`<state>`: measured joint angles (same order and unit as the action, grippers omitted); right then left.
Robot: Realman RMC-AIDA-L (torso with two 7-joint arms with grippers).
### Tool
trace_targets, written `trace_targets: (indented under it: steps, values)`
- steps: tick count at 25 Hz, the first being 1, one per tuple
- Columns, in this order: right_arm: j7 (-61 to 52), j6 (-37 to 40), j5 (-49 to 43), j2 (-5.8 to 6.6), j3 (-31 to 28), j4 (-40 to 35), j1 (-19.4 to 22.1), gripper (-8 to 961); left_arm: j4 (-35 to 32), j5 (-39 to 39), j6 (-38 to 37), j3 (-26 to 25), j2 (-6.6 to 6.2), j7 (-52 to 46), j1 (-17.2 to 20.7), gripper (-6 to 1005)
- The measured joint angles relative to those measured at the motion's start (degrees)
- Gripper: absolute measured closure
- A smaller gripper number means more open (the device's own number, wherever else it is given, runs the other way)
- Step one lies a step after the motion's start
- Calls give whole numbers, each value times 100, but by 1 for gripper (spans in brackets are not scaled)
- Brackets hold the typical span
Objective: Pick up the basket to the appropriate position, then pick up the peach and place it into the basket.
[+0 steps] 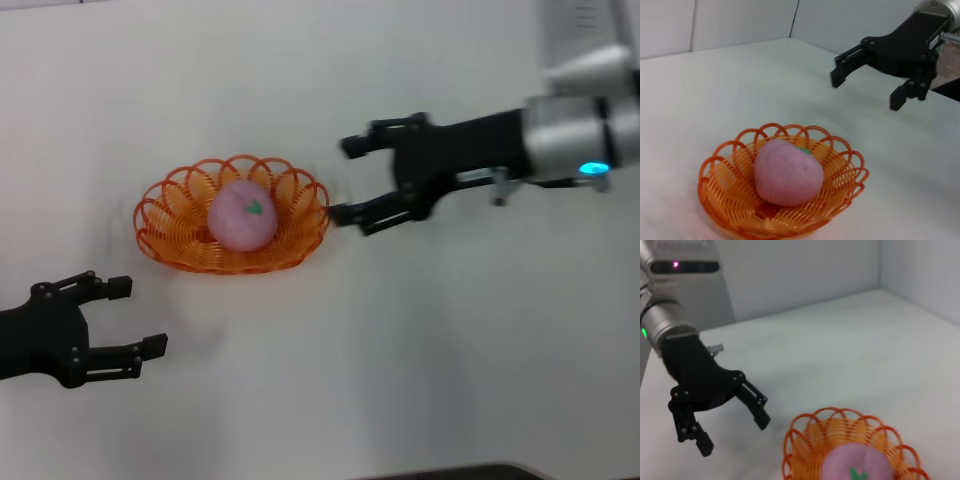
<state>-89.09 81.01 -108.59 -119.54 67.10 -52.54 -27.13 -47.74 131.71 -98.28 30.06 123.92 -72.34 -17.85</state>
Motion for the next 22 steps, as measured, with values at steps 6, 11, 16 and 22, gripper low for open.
trace_targets:
  steps: [6,11,16,22]
  values:
    - [781,346,-3,-13,-797,33,500,-2,-7,-11,-18,-28,-7,0,-6,80]
    - [1222,435,-5,-25,-946,232,758,-2,-8,-14,-25,-70,-8,0,-2,79]
    - [1919,662,26,-32,-1376,795,971,-2,14,-16,-26,-115,-8,0,2,79]
    - [3209,862,138,-18,-2177,1815,1163,-2,39,-22,-7,-137,-8,1,-5,79]
